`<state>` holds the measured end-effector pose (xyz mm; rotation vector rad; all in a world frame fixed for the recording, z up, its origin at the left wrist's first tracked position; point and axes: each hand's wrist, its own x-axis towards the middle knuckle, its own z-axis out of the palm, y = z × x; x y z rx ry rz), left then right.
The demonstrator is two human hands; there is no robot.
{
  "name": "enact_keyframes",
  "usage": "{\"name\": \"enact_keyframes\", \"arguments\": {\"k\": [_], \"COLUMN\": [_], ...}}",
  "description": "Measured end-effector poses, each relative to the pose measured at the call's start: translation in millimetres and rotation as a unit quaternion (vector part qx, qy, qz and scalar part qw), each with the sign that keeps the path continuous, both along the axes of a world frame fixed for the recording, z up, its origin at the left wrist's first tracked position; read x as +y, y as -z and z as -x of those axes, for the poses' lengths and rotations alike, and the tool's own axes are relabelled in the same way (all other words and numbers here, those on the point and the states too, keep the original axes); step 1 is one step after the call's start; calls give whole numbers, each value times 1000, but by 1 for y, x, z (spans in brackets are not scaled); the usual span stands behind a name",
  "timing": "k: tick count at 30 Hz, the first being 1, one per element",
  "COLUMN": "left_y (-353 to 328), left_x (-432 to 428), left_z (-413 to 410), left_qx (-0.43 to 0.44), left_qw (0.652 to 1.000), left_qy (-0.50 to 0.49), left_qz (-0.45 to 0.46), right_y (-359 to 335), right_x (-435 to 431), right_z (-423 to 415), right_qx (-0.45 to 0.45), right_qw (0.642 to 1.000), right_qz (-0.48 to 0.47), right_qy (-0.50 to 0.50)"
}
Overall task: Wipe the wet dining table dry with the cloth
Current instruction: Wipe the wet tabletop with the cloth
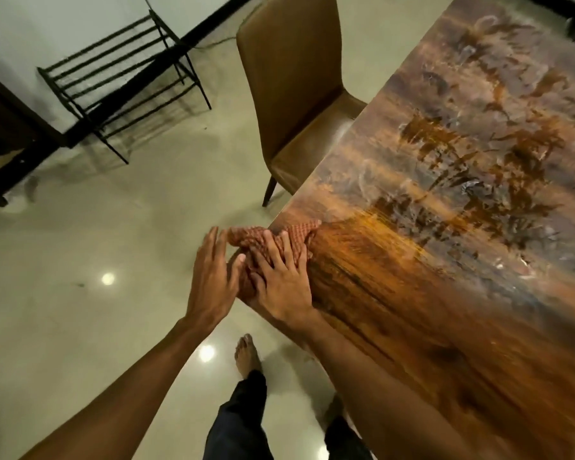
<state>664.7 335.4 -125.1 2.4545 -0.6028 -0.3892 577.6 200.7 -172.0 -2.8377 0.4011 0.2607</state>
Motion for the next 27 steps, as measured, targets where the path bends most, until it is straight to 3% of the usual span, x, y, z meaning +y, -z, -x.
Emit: {"name": "enact_keyframes", "arguments": {"k": [4, 8, 11, 16, 17, 20, 22, 24, 27], "left_y": [2, -7, -11, -17, -18, -19, -22, -24, -27], "left_x": [18, 16, 9, -8, -12, -23, -33, -41, -55], "left_z": [-17, -3, 15, 61, 76, 120, 153, 181, 225], "left_qx": [-3, 15, 21, 8, 2, 0, -3, -6, 0], "left_qw": [1000, 1000, 999, 995, 993, 986, 981, 977, 968], "left_qy": [5, 26, 49, 102, 119, 164, 193, 214, 250], "left_qz": [-16, -5, -1, 9, 9, 0, -3, 0, 6], "right_y": [2, 4, 7, 0, -3, -5, -3, 0, 4], "right_x": [12, 68, 55, 24, 30, 52, 45, 27, -7], "right_z": [-10, 36, 98, 176, 178, 184, 222, 280, 390], "right_qx": [11, -10, -19, 3, -3, -30, -33, -26, 4], "right_qw": [995, 997, 994, 938, 936, 972, 978, 965, 915], "right_qz": [10, 11, 22, 0, -11, -24, -24, -4, 32], "right_qy": [103, 79, 107, 347, 353, 231, 205, 263, 403]}}
